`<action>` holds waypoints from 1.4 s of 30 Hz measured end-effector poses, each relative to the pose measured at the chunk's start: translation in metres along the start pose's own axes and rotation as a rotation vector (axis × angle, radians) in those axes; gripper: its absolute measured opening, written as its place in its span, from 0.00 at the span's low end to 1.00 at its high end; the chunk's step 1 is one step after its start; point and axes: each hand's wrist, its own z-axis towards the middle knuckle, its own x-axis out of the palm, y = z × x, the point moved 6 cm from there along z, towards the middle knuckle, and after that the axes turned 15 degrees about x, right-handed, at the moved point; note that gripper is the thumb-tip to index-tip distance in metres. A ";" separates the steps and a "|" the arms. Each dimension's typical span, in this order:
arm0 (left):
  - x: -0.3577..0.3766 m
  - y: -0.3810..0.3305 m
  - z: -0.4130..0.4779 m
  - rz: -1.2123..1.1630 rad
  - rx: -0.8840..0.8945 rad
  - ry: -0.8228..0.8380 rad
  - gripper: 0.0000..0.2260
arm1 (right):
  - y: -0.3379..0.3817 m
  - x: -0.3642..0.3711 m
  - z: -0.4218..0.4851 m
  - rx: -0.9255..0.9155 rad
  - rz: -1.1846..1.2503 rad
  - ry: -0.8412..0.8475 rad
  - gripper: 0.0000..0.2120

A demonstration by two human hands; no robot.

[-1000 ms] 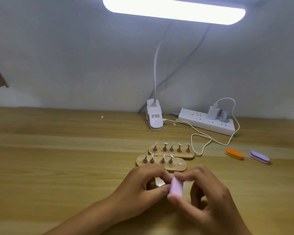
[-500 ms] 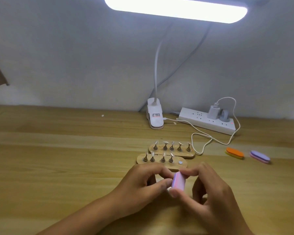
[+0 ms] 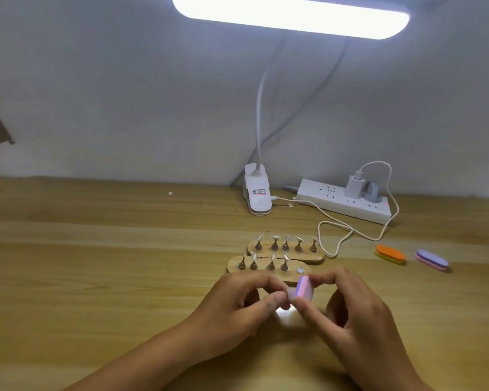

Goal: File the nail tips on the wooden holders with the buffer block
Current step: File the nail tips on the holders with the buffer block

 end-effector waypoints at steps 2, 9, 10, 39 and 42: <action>0.001 0.001 0.000 0.017 0.007 0.013 0.05 | 0.009 0.005 -0.005 -0.117 -0.046 0.010 0.16; 0.002 0.000 0.000 0.021 0.010 0.014 0.05 | 0.003 0.002 -0.001 -0.046 -0.027 0.012 0.16; 0.002 0.000 0.000 0.026 0.017 0.022 0.06 | 0.008 0.005 -0.004 -0.101 -0.035 0.026 0.16; 0.002 0.001 -0.001 -0.005 -0.011 -0.010 0.06 | 0.000 -0.002 0.000 -0.016 0.034 0.023 0.16; 0.002 0.000 -0.002 0.003 0.006 0.003 0.05 | 0.009 0.004 -0.005 -0.129 -0.044 0.029 0.17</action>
